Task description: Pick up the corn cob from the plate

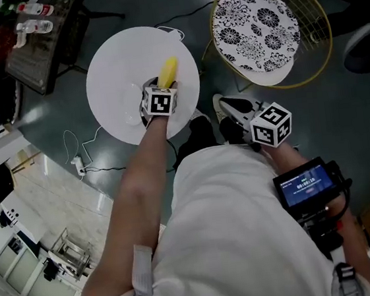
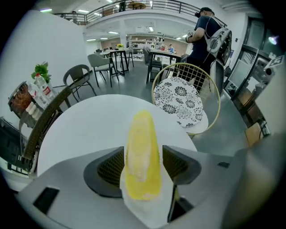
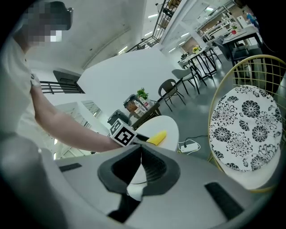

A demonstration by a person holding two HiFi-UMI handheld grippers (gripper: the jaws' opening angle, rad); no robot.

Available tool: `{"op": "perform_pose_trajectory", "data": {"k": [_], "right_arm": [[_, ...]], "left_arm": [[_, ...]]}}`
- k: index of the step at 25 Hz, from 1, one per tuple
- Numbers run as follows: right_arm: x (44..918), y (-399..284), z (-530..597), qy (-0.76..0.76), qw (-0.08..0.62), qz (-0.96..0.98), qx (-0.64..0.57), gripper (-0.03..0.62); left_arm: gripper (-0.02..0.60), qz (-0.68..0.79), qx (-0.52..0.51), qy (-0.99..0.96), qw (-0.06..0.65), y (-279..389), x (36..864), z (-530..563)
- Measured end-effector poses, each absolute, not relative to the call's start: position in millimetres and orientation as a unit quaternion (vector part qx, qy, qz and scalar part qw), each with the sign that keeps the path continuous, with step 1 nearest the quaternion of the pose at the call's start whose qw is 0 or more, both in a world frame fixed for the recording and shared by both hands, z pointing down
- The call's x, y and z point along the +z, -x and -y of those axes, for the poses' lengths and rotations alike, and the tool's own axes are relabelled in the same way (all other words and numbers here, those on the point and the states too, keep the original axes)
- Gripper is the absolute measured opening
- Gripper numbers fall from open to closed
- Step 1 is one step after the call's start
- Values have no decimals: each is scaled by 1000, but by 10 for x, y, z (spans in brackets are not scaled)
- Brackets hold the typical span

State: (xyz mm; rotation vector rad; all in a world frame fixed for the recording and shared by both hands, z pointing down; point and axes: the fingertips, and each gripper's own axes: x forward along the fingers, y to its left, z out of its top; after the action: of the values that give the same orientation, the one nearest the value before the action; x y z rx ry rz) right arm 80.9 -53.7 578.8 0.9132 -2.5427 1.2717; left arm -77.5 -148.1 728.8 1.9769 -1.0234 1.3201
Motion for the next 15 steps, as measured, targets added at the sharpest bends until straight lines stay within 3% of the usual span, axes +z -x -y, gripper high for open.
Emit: {"op": "perform_pose_trajectory", "data": {"k": [15], "right_arm": [[5648, -642, 618, -274, 84, 871, 399, 8]], "left_arm": [[250, 434, 405, -756, 276, 948, 6757, 1398]]}}
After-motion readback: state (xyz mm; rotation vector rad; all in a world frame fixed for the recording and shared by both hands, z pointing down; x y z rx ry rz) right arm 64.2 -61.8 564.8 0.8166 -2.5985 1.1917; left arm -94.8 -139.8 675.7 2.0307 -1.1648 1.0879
